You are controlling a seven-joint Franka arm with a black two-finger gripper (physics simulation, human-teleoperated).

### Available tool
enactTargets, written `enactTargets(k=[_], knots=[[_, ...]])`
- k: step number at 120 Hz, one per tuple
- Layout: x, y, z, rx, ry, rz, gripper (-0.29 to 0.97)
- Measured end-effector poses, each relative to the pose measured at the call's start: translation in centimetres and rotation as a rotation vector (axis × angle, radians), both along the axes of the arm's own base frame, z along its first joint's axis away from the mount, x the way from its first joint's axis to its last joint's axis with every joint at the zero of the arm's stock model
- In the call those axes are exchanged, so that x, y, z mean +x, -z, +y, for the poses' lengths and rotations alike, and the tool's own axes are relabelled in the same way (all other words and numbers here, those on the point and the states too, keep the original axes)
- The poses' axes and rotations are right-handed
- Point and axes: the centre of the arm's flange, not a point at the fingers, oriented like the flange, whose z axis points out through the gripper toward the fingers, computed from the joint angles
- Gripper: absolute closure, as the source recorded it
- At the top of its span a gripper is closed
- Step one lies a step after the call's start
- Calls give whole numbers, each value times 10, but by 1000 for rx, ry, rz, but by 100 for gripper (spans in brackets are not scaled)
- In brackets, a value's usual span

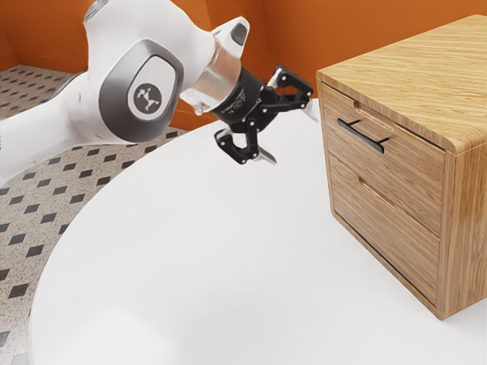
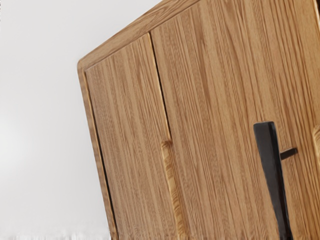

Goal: Pull the drawer handle with one arm to open the drawer

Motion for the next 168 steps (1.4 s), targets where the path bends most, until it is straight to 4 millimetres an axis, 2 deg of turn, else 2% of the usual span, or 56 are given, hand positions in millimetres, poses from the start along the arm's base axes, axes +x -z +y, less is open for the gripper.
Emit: enactTargets(k=[23, 39, 71, 116, 129, 148, 168], knots=[[-13, 0, -19, -53, -11, 48, 0], [-14, 8, -27, -77, -30, 90, 0], [-18, 5, -42, -112, -45, 112, 0], [11, 13, -36, -114, -127, 105, 0], [13, 10, -47, -118, -120, 97, 0], [18, 17, -67, -126, -95, 110, 0], [22, 19, -56, -144, -108, 117, 0]])
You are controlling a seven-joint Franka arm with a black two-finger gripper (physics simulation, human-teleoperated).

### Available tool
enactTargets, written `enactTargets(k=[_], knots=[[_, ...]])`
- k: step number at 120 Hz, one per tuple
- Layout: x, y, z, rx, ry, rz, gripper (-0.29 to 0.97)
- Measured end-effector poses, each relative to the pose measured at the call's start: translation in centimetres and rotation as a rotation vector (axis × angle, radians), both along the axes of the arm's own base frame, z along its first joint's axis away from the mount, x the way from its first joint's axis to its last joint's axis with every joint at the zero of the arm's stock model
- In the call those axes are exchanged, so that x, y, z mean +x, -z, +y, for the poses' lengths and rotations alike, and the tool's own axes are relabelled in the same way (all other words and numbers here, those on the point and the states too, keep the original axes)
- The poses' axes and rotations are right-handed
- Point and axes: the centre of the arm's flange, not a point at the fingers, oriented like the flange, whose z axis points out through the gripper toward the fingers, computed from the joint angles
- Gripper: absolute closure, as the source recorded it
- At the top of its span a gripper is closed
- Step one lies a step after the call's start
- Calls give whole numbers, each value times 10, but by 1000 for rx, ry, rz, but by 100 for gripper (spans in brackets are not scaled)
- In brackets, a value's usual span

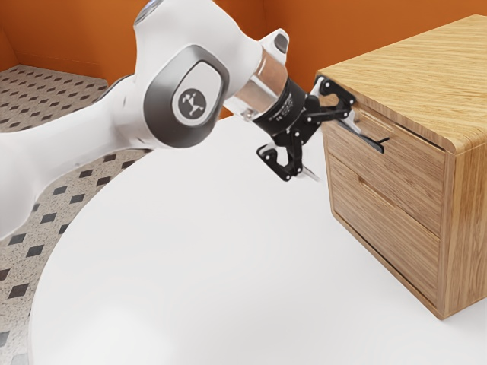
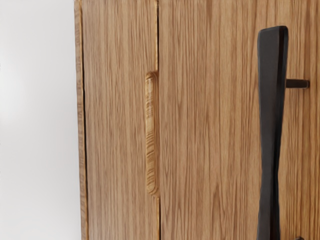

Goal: Pull the drawer handle with one arm to open the drawer

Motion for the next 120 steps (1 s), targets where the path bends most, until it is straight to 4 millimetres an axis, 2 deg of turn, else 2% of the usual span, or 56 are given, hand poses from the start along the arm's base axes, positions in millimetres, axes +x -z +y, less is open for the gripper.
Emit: enactTargets(k=[28, 50, 120], knots=[[10, 13, 8, -3, -21, 22, 0], [22, 8, 20, -9, -44, 7, 0], [34, 22, 24, -2, -24, 18, 0]])
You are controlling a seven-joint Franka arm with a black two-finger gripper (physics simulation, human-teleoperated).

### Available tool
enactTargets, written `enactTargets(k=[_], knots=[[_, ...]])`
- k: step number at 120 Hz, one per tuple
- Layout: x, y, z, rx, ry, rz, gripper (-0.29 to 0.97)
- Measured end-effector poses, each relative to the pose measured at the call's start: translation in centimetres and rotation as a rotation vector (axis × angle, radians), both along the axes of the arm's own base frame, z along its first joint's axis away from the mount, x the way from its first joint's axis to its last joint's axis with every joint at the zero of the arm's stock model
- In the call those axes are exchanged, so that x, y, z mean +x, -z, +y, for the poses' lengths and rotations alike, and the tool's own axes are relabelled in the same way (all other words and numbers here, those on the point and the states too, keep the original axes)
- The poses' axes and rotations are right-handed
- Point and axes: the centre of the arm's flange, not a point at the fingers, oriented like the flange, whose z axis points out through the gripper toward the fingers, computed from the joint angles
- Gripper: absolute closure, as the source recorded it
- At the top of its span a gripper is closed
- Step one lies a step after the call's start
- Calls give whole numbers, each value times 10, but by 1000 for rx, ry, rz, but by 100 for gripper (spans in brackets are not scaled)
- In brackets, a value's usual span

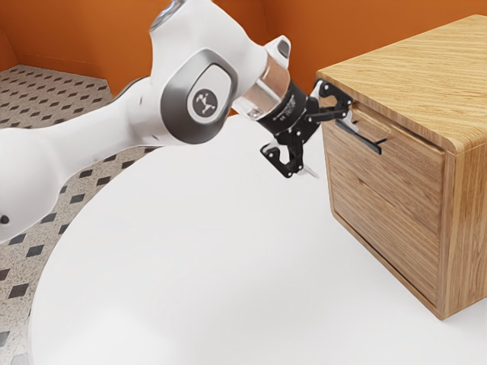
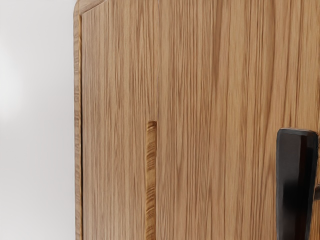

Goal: Pull the drawer handle with one arm to open the drawer

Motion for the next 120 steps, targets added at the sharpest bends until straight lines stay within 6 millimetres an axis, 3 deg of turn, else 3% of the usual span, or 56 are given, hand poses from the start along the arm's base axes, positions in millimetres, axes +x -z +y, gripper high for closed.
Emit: enactTargets(k=[61, 87, 120], knots=[[-5, 3, 0, 21, 11, 3, 0], [-19, -5, -2, 34, 14, -6, 0], [-25, 8, -1, 39, 14, 24, 0]])
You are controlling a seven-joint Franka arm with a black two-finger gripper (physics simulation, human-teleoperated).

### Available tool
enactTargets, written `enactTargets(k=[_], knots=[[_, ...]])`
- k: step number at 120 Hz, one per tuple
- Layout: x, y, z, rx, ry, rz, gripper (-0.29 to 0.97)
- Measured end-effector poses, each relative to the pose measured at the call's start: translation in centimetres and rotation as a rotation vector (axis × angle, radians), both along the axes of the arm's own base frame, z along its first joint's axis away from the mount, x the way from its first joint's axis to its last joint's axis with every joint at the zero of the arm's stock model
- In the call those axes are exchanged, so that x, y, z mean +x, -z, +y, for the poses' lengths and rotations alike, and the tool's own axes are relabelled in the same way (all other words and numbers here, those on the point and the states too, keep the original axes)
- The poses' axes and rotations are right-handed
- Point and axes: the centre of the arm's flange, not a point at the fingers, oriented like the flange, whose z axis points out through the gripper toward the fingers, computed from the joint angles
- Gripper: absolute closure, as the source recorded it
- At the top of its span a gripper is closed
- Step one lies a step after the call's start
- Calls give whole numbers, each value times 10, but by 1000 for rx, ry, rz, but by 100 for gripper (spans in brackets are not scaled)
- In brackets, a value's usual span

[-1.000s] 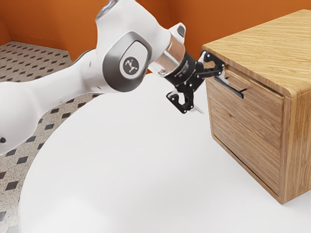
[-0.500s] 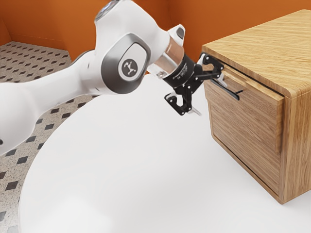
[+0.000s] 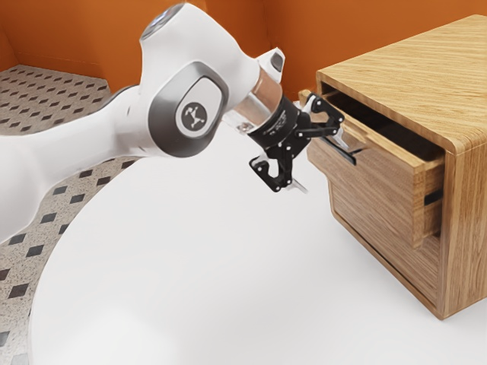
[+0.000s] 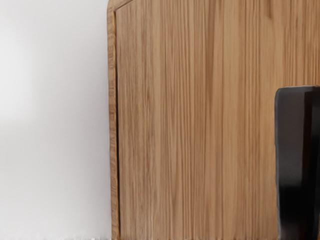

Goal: Pull the drawer handle with one arm to open the drawer

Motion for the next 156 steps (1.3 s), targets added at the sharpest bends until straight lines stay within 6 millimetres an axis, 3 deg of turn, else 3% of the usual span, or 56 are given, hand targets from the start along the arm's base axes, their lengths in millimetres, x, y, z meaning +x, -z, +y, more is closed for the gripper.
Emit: enactTargets(k=[58, 89, 156], knots=[[-44, 0, 8, 33, -17, 19, 0], [-57, -4, 39, 7, -52, 24, 0], [-94, 1, 54, -20, -58, 47, 0]])
